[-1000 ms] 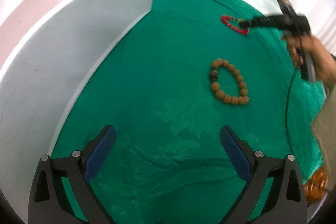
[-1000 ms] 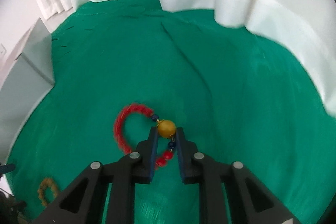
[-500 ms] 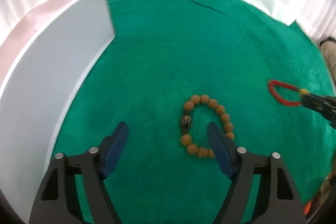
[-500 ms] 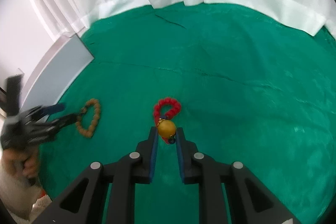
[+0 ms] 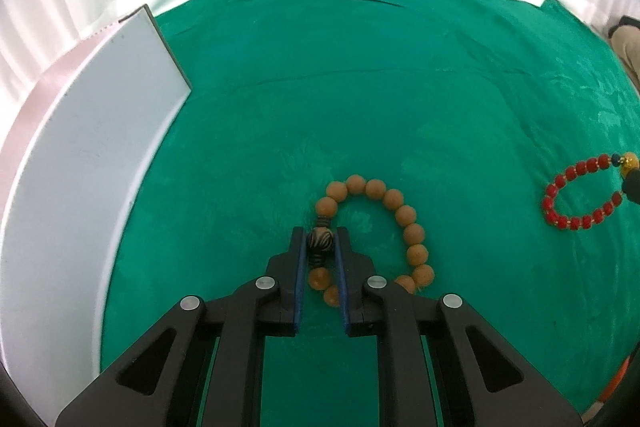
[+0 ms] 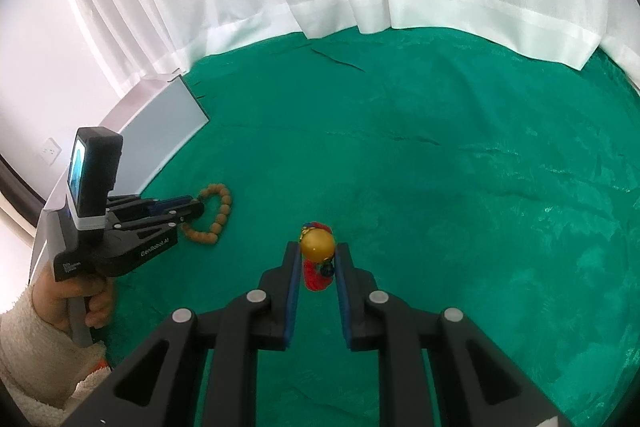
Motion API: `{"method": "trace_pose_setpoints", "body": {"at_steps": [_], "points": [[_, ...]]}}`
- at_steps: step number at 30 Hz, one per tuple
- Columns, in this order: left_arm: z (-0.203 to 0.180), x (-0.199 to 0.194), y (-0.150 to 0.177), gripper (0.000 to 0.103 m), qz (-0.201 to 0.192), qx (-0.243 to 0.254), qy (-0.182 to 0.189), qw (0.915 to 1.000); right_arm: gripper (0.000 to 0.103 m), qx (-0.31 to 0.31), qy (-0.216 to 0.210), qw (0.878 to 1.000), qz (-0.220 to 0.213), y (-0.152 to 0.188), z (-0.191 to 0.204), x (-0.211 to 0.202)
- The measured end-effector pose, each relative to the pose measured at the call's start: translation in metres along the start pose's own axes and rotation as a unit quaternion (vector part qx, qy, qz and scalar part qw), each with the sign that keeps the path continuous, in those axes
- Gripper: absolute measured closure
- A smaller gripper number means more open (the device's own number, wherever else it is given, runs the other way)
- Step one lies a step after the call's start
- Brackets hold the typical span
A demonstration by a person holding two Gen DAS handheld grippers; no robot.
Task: Organize jewelry
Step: 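Carry both bracelets into the white box and open both grippers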
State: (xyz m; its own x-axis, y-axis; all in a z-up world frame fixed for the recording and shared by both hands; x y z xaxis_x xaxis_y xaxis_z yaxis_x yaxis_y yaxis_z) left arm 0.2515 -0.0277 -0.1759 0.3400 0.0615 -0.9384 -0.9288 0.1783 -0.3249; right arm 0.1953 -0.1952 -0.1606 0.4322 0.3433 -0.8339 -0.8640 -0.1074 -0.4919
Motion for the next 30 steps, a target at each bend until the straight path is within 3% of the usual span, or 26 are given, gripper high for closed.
{"method": "trace_pose_setpoints", "body": {"at_steps": [4,6,10,14,18,22,26,30], "points": [[0.001,-0.018,0.002,0.091,-0.014,-0.009,0.016,0.9997,0.086,-0.005,0.002,1.000,-0.005,-0.004,0.006,-0.005],[0.008,-0.044,0.008,0.091,-0.025,-0.030,0.064,0.9972,0.086,-0.011,-0.002,1.000,-0.009,-0.007,0.013,-0.012],[0.036,-0.105,0.016,0.091,-0.056,-0.076,0.141,0.9854,0.086,-0.041,-0.019,0.999,-0.027,-0.028,0.038,-0.035],[0.083,-0.170,0.028,0.091,-0.100,-0.119,0.171,0.9729,0.086,-0.076,-0.046,0.995,-0.046,-0.056,0.072,-0.054],[0.150,-0.228,0.044,0.091,-0.145,-0.175,0.166,0.9595,0.086,-0.124,-0.083,0.987,-0.062,-0.096,0.128,-0.066],[0.229,-0.261,0.061,0.091,-0.175,-0.241,0.124,0.9465,0.086,-0.167,-0.126,0.975,-0.072,-0.134,0.193,-0.068],[0.288,-0.249,0.072,0.091,-0.170,-0.292,0.082,0.9375,0.086,-0.203,-0.157,0.964,-0.069,-0.165,0.260,-0.050],[0.345,-0.195,0.077,0.091,-0.135,-0.342,0.060,0.9281,0.086,-0.225,-0.180,0.957,-0.027,-0.185,0.321,0.000]]}}
Point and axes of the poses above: each gripper's, at about its wrist camera, not at the fingertips, and x roughly the way its jaws point, z to its left, y to its underside, the point moved 6 cm from there along x, roughly the way its jaws point, and after that the axes turned 8 degrees about z, right-handed, at the moved point
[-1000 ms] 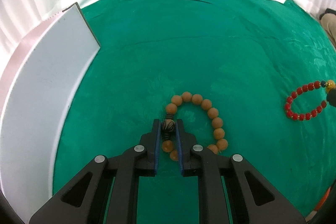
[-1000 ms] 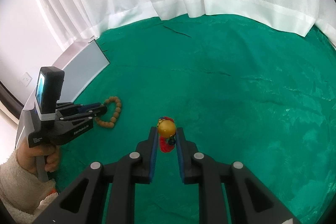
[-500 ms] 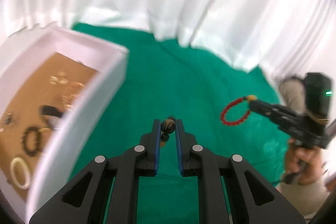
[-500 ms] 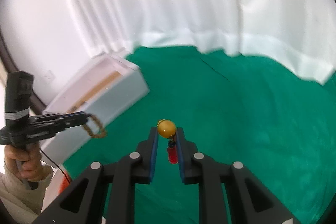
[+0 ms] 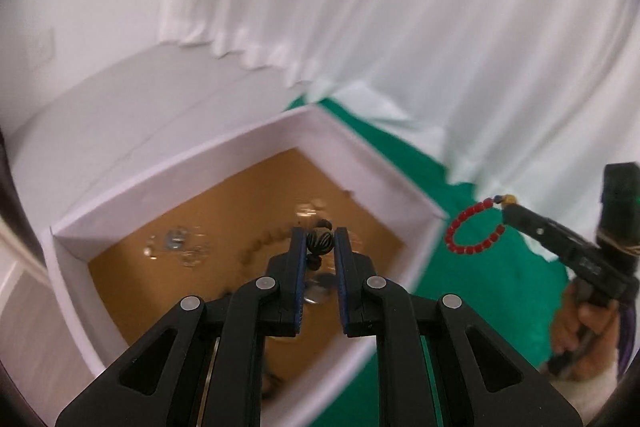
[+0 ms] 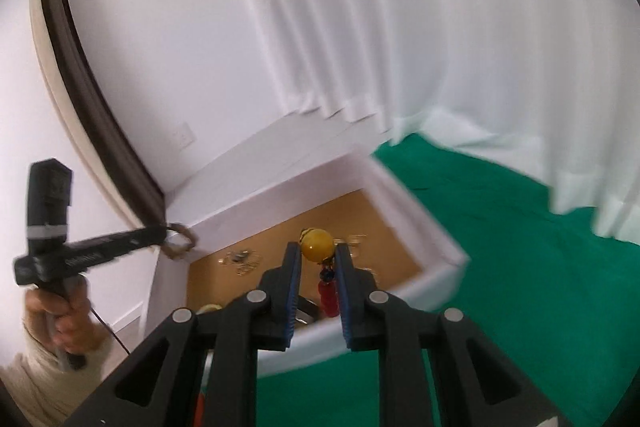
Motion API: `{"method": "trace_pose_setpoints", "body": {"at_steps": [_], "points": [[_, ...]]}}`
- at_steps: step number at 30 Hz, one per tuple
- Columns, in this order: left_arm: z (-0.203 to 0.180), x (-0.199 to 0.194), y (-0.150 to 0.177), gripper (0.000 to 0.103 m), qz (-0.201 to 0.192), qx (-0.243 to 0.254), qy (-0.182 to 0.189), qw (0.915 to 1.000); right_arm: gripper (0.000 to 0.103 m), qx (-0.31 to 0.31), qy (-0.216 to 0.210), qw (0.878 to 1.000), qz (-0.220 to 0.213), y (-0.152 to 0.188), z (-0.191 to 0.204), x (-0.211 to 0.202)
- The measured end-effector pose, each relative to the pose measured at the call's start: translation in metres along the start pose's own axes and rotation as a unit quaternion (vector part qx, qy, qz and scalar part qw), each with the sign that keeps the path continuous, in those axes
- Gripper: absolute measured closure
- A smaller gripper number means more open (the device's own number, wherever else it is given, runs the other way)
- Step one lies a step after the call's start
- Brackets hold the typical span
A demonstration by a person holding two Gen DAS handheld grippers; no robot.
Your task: Organize jewelry
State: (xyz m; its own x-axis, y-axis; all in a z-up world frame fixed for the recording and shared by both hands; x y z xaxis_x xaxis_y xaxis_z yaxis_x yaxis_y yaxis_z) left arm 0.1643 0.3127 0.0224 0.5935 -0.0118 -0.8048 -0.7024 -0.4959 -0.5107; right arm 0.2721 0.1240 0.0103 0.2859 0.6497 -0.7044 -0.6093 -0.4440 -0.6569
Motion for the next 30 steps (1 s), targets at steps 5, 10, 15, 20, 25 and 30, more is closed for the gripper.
{"method": "trace_pose_setpoints", "body": {"at_steps": [5,10,15,20,25,30], "points": [[0.045,0.065,0.001,0.091,0.044,-0.042,-0.025,0.9978,0.086,-0.008,-0.031,0.995,0.089,-0.017,0.028,0.107],[0.074,0.110,0.015,0.091,0.083,-0.062,-0.053,0.9932,0.086,0.002,-0.025,0.985,0.173,-0.003,0.039,0.205],[0.084,0.117,0.027,0.084,0.090,-0.048,-0.104,0.9893,0.084,0.025,0.015,0.974,0.223,0.008,0.025,0.258],[0.078,0.086,0.033,0.030,0.036,-0.014,-0.158,0.9867,0.054,0.044,0.048,0.980,0.186,-0.004,0.013,0.229],[0.045,0.024,0.043,0.001,-0.062,0.035,-0.236,0.9692,0.026,-0.008,0.087,0.983,0.161,0.007,0.031,0.171],[0.020,-0.014,0.060,0.000,-0.098,0.040,-0.262,0.9594,0.022,-0.078,0.116,0.979,0.147,0.034,0.062,0.126]]}}
Point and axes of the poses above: each gripper's, at about its wrist camera, not at the fingertips, and x roughly the way its jaws point, z to its left, y to its underside, the point moved 6 cm from there along x, roughly the way its jaws point, and after that the axes turned 8 degrees about z, right-handed, at the moved point
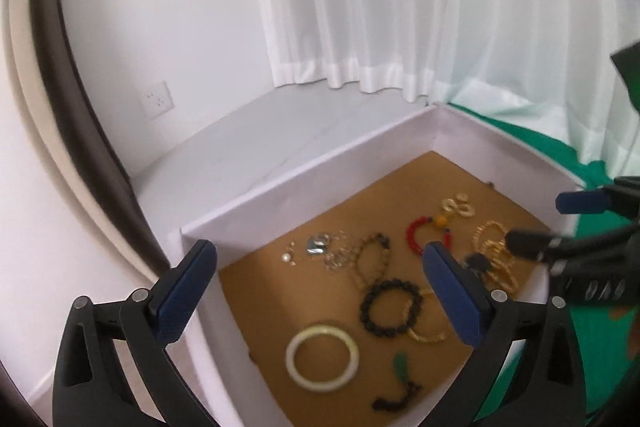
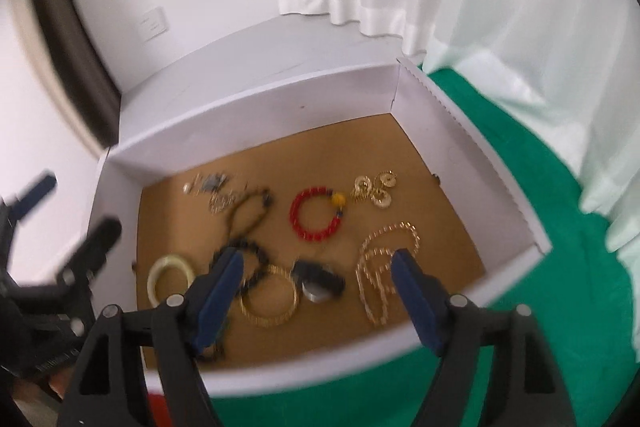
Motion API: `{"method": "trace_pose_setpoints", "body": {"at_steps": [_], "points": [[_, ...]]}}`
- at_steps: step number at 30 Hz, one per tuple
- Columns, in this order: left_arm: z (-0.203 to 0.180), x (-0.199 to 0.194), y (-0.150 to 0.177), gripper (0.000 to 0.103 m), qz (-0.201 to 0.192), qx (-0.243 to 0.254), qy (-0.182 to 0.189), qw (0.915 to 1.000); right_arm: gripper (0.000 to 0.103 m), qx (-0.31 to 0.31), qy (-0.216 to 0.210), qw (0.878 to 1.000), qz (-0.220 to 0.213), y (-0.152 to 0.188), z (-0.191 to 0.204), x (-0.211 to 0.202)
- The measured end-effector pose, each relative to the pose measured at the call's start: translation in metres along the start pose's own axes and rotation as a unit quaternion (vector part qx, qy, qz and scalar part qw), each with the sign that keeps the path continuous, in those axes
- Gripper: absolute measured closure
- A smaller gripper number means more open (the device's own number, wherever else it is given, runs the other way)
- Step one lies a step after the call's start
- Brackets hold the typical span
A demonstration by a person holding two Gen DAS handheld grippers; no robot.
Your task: Organize jewelry
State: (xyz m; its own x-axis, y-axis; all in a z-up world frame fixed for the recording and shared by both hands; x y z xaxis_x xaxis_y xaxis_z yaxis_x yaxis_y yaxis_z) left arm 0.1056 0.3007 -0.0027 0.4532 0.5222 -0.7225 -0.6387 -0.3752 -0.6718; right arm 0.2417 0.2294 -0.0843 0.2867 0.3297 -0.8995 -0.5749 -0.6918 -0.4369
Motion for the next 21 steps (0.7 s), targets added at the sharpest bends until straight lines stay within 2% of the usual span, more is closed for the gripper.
{"method": "trace_pose_setpoints", "body": {"at_steps": [2,5,8,15,21], "points": [[0.000,-0.011,0.007,0.000,0.018,0.006,0.005,0.9998,0.022,-0.010,0.016,1.000,-0.010,0.013,0.006,-0.014],[-0.002,-0.016,0.016,0.000,0.069,0.020,0.010,0.9974,0.022,-0.006,0.026,0.999,-0.026,0.021,0.013,-0.029],[0.004,-0.025,0.019,0.001,0.066,-0.002,0.011,0.9977,0.022,-0.005,0.025,0.999,-0.038,0.020,0.020,-0.040],[0.035,-0.036,0.018,0.001,0.067,-0.076,0.014,0.9947,0.022,-0.028,0.065,0.997,-0.039,0.017,0.034,-0.044],[0.046,-0.030,0.018,0.001,0.069,-0.092,-0.006,0.9934,0.022,-0.020,0.070,0.997,-0.034,0.017,0.031,-0.039]]}}
Point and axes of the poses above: each gripper's, at about its wrist camera, not at the fingertips, and x roughly the way its jaws point, z to its left, y to its underside, the point moved 6 cm from there along x, roughly the way its jaws point, and after that the axes turned 8 degrees about z, right-handed, at the moved point
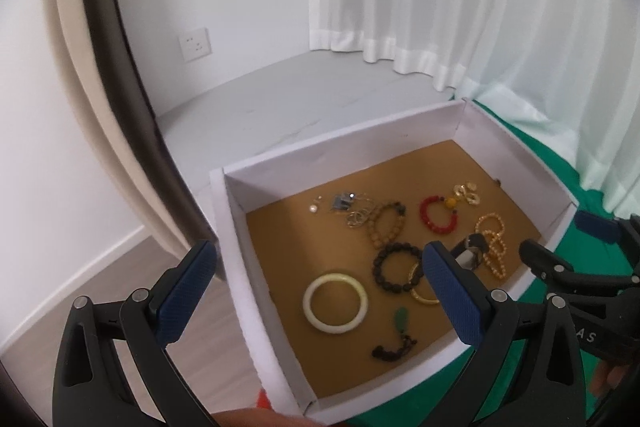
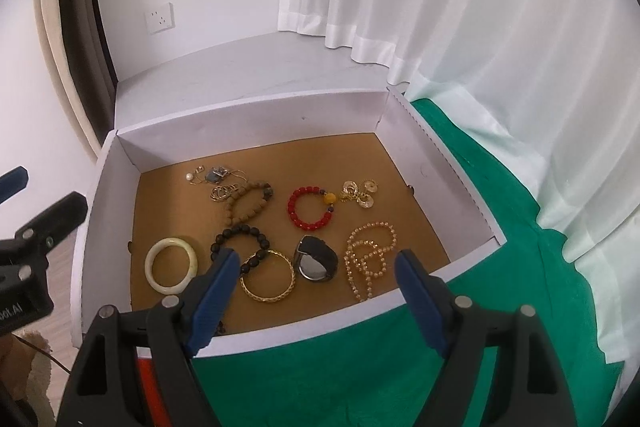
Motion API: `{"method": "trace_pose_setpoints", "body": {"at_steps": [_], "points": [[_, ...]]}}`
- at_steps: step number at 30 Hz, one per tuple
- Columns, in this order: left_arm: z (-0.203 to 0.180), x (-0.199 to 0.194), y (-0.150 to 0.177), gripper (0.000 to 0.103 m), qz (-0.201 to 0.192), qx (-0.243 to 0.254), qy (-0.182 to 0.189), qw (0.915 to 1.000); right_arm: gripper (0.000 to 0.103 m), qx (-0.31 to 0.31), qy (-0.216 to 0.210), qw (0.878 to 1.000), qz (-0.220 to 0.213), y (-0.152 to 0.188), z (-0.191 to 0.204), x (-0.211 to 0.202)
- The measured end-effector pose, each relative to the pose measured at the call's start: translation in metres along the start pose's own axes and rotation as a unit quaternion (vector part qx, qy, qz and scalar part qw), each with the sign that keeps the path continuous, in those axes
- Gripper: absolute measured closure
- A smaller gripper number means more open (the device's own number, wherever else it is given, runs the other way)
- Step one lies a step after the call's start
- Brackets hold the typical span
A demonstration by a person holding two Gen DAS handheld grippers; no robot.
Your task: Organize jewelry
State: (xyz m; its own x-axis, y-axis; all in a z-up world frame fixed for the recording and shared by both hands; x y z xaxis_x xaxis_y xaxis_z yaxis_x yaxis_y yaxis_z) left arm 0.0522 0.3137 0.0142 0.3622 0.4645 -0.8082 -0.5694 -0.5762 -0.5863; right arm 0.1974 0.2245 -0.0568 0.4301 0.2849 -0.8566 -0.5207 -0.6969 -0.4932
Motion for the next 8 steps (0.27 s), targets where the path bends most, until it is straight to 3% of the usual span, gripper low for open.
{"method": "trace_pose_setpoints", "body": {"at_steps": [8], "points": [[0.0053,0.0075,0.0008,0.001,-0.004,-0.020,-0.011,0.9997,0.022,0.003,-0.005,1.000,0.001,0.0014,0.0021,0.0054]]}}
Point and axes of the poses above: each gripper's, at about its wrist camera, not at the fingertips, and x roughly the way its jaws point, z to its left, y to its underside, the point moved 6 cm from there along x, roughly the way its jaws point, and after that the axes turned 8 degrees about z, right-handed, at the moved point
